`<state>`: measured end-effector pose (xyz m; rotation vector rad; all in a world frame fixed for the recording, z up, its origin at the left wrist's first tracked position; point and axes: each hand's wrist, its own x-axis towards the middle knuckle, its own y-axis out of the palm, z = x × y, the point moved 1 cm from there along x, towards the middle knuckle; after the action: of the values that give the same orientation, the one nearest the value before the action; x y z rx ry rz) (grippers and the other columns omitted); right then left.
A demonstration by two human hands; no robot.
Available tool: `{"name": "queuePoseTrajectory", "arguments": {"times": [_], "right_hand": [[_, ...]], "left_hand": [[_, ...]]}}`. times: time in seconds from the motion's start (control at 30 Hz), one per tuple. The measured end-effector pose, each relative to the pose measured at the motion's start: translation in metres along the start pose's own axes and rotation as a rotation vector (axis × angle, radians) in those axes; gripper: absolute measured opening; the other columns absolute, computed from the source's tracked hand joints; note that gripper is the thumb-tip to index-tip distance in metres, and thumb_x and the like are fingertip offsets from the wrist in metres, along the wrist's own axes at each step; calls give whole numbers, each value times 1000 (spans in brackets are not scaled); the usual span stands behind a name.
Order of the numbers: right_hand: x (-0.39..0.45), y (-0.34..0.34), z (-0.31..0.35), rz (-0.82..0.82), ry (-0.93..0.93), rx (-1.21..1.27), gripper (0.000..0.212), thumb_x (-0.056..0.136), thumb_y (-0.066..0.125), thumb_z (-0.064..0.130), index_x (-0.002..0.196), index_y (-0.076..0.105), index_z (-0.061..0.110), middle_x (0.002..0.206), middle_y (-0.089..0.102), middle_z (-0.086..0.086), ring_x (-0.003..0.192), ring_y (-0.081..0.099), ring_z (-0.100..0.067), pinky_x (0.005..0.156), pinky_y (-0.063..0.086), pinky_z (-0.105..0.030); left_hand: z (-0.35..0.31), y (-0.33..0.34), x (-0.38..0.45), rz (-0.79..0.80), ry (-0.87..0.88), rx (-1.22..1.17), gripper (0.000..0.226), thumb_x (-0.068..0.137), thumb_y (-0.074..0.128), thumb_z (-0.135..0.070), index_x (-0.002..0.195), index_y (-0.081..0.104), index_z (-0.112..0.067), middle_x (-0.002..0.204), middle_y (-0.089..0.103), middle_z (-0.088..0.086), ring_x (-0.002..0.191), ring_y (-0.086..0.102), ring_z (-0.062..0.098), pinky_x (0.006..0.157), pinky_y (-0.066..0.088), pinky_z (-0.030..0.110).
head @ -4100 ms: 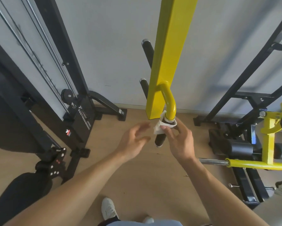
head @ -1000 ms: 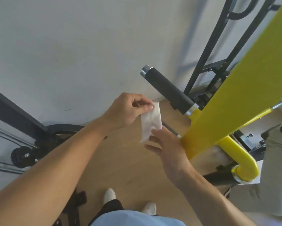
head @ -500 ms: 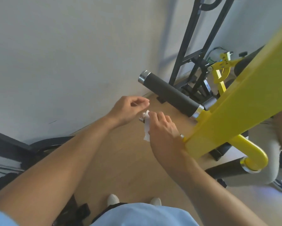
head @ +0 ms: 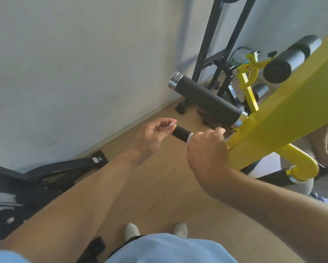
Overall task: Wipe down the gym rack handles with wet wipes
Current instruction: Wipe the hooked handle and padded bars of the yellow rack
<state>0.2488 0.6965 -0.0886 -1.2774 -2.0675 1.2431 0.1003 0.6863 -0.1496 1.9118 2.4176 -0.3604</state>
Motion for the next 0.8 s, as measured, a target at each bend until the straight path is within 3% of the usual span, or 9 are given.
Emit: {"name": "queuePoseTrajectory", "arguments": {"times": [0.07, 0.13, 0.2, 0.27, 0.4, 0.47, 0.63, 0.73, 0.8], "right_hand": [[1, -2, -2, 10, -66, -57, 25, 97, 40, 13, 111, 59, 8, 91, 67, -9, 87, 64, -31, 98, 41, -50], [11, -2, 1, -52, -91, 42, 22, 94, 39, 11, 99, 60, 8, 80, 64, -8, 76, 62, -28, 91, 44, -47], [21, 3, 8, -179, -74, 158, 10, 88, 52, 11, 85, 61, 6, 66, 60, -10, 62, 59, -27, 77, 49, -44], [18, 8, 9, -241, -63, 148, 7, 85, 59, 12, 82, 62, 6, 61, 58, -10, 58, 58, -28, 81, 50, -46], [-19, -3, -15, 87, -97, -246, 35, 94, 57, 26, 120, 57, 2, 97, 63, -14, 93, 64, -35, 105, 35, -57], [-25, -2, -23, 99, -138, -374, 42, 93, 61, 30, 124, 55, 2, 101, 62, -14, 98, 62, -36, 108, 32, -59], [16, 2, -8, -149, -119, 46, 20, 98, 45, 18, 102, 60, 5, 75, 63, -8, 75, 64, -30, 111, 34, -55], [11, 6, -7, -146, -91, 140, 33, 101, 37, 19, 124, 54, 3, 100, 69, -13, 92, 67, -32, 104, 41, -50], [-4, 13, -12, -82, -106, 107, 49, 104, 33, 24, 145, 35, -2, 127, 60, -20, 112, 60, -36, 104, 39, -48]], "left_hand": [[-1, 2, 0, -15, -5, -16, 24, 97, 63, -34, 118, 73, -25, 104, 73, -11, 87, 60, -23, 73, 42, -3], [-1, 3, 1, -29, 14, 11, 25, 97, 64, -34, 119, 73, -25, 108, 74, -11, 88, 60, -24, 75, 43, -1], [-4, 4, 0, -19, 44, 39, 26, 99, 62, -31, 121, 70, -20, 107, 72, -10, 84, 59, -25, 74, 44, -1], [-5, 5, 0, -21, 55, 46, 24, 101, 58, -29, 120, 68, -18, 105, 69, -10, 82, 59, -22, 76, 45, 2], [-5, 5, 0, -15, 26, 44, 22, 102, 55, -34, 118, 67, -26, 107, 66, -9, 96, 57, -5, 81, 44, 6], [-6, 6, 2, -8, 11, 41, 21, 102, 55, -36, 117, 67, -28, 106, 65, -12, 98, 57, -4, 85, 43, 10], [-10, 6, 8, -3, -2, 76, 17, 99, 59, -40, 112, 67, -34, 104, 66, -20, 94, 56, -14, 78, 42, 13], [-10, 4, 9, -22, 15, 100, 20, 99, 60, -39, 114, 69, -30, 106, 69, -16, 96, 58, -13, 82, 45, 17], [-10, 5, 8, -32, 23, 109, 20, 100, 59, -37, 115, 69, -30, 103, 68, -17, 96, 56, -12, 82, 43, 13]]}}
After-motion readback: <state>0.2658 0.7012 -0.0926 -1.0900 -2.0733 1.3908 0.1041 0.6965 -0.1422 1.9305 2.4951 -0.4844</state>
